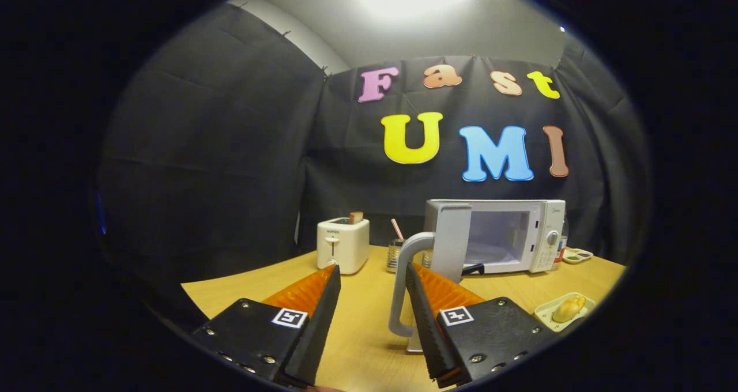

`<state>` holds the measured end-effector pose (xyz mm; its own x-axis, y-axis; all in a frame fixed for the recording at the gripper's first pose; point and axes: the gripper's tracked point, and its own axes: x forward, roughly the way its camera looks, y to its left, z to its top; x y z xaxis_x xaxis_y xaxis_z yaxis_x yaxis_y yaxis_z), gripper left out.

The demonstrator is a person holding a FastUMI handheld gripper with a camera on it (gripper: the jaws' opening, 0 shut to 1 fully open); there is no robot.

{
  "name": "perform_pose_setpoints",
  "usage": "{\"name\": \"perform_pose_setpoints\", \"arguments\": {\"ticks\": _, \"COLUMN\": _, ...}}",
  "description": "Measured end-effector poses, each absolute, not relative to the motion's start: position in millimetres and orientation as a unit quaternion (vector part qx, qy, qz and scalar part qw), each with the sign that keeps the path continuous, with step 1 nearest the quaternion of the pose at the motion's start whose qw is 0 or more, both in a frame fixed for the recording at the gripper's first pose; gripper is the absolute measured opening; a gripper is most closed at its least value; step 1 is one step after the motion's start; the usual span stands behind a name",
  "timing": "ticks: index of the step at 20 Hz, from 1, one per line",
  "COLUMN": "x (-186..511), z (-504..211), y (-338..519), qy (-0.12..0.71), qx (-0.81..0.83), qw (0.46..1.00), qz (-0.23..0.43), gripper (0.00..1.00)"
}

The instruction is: Open the microwave, put the food inside, and close the microwave door.

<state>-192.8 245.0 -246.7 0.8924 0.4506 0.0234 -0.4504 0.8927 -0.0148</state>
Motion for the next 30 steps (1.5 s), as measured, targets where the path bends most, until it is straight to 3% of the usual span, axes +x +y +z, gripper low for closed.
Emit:
{"name": "perform_pose_setpoints", "arguments": {"ticks": 2, "x": -199, "z": -243, "y": 218, "qy": -0.022, "qx": -0.018, "qw": 0.969, "qz": 0.247, "gripper": 0.74}}
{"name": "perform_pose_setpoints", "arguments": {"ticks": 6, "x": -196, "z": -247, "y": 145, "qy": -0.037, "qx": -0.032, "qw": 0.975, "qz": 0.218, "gripper": 0.77}}
{"name": "perform_pose_setpoints", "arguments": {"ticks": 7, "x": -195, "z": -251, "y": 136, "qy": -0.030, "qx": -0.031, "qw": 0.975, "qz": 0.220, "gripper": 0.85}}
{"name": "perform_pose_setpoints", "arguments": {"ticks": 9, "x": -193, "z": -256, "y": 107, "qy": -0.020, "qx": -0.030, "qw": 0.976, "qz": 0.213, "gripper": 0.91}}
{"name": "perform_pose_setpoints", "arguments": {"ticks": 13, "x": -184, "z": -272, "y": 37, "qy": -0.005, "qx": -0.048, "qw": 0.984, "qz": 0.174, "gripper": 0.97}}
{"name": "perform_pose_setpoints", "arguments": {"ticks": 20, "x": -150, "z": -347, "y": -88, "qy": 0.094, "qx": -0.061, "qw": 0.989, "qz": 0.092, "gripper": 0.97}}
{"name": "perform_pose_setpoints", "arguments": {"ticks": 30, "x": -123, "z": -433, "y": -102, "qy": 0.250, "qx": -0.012, "qw": 0.963, "qz": 0.097, "gripper": 0.96}}
